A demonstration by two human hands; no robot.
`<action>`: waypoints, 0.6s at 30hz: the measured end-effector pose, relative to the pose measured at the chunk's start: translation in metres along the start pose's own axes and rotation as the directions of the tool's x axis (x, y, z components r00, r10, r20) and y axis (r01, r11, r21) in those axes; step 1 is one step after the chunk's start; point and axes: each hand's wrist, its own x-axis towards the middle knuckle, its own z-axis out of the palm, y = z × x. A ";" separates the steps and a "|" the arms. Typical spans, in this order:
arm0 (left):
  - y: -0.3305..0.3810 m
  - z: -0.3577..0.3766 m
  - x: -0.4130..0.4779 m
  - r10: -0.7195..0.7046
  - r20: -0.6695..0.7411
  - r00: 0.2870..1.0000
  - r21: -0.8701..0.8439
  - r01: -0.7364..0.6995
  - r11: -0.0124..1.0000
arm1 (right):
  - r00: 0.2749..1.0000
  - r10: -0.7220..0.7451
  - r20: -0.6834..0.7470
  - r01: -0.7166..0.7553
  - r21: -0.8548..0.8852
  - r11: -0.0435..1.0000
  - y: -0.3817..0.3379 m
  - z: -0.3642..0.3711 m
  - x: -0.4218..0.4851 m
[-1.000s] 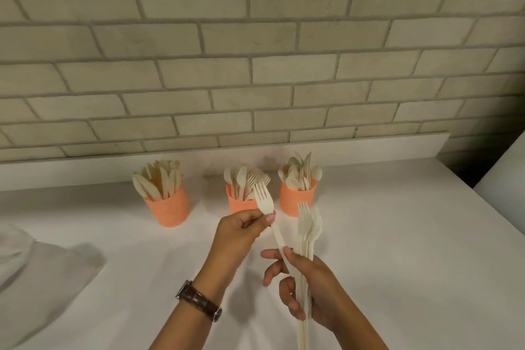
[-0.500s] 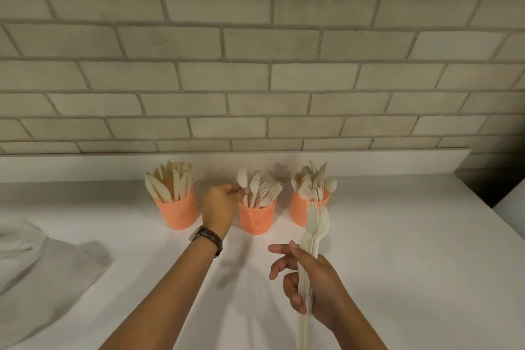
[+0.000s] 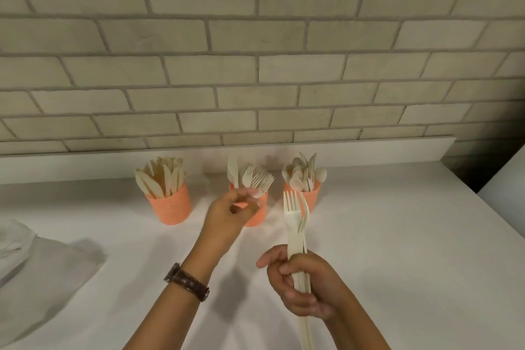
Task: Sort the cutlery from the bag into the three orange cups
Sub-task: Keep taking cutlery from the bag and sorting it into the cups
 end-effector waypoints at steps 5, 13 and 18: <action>0.018 0.001 -0.023 -0.098 0.455 0.885 -0.184 0.201 0.962 | 0.938 0.055 0.341 -0.060 0.005 0.998 -0.002 0.008 0.001; 0.029 0.001 -0.034 -0.024 0.360 0.933 -0.268 0.128 0.955 | 0.924 0.082 0.375 -0.101 0.031 0.994 -0.003 0.013 0.000; 0.023 -0.006 -0.026 0.025 0.395 0.919 -0.321 0.112 0.940 | 0.923 0.051 0.381 -0.080 0.059 0.995 -0.001 0.019 0.000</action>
